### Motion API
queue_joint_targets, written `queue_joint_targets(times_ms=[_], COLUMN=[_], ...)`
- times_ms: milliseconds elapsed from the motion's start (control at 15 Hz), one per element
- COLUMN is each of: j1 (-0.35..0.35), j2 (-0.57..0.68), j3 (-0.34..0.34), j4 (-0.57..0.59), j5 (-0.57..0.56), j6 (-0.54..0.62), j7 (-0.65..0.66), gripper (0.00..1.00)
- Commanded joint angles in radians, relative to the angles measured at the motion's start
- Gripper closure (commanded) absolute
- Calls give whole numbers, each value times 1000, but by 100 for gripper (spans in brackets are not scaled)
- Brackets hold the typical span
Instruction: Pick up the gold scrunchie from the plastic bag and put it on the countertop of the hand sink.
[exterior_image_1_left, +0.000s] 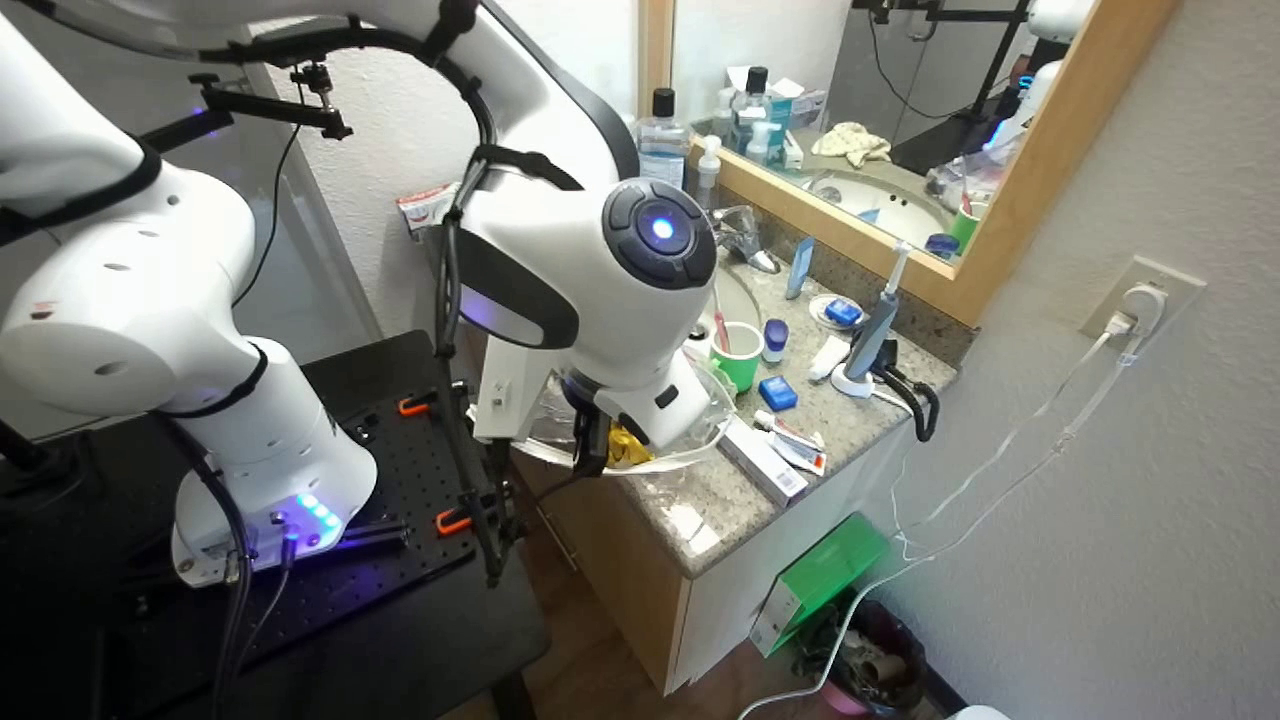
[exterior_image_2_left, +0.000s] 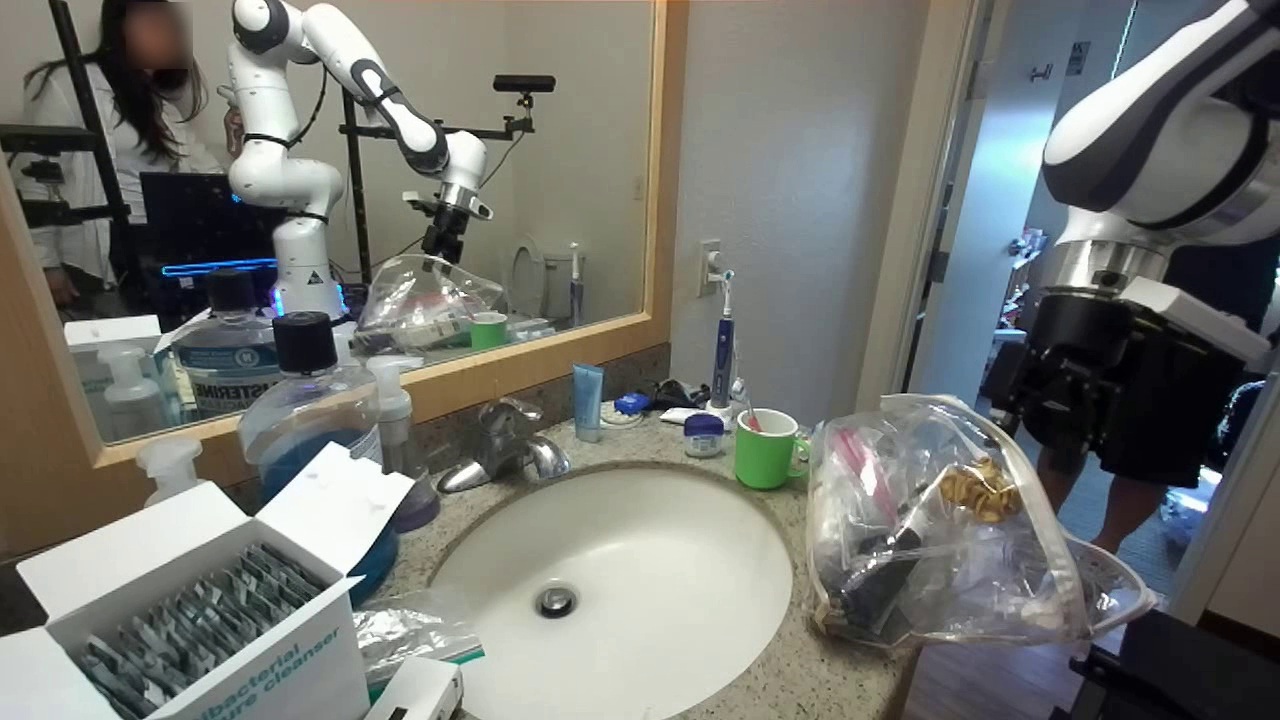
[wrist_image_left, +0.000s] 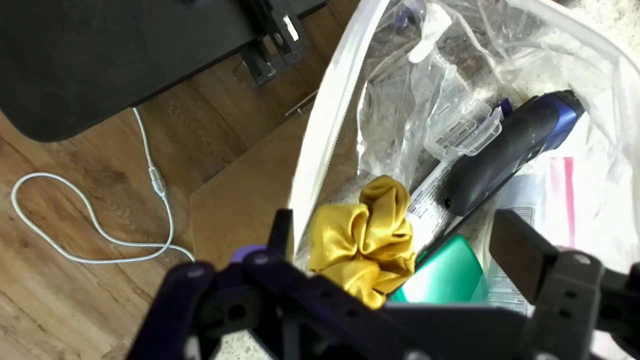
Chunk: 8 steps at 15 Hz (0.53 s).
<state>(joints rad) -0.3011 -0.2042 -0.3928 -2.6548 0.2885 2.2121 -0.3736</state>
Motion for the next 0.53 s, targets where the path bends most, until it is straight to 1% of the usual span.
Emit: queue_joint_targets(times_ms=[0,200,467], j1=[6,13,23], j2=[22,27,38], j3=[-8,-5,0], j4=[-1,-9,-12], j5=[50,93,123], j6=[59,112,150], j7=[-29,-39,-51], gripper=[0,0,0])
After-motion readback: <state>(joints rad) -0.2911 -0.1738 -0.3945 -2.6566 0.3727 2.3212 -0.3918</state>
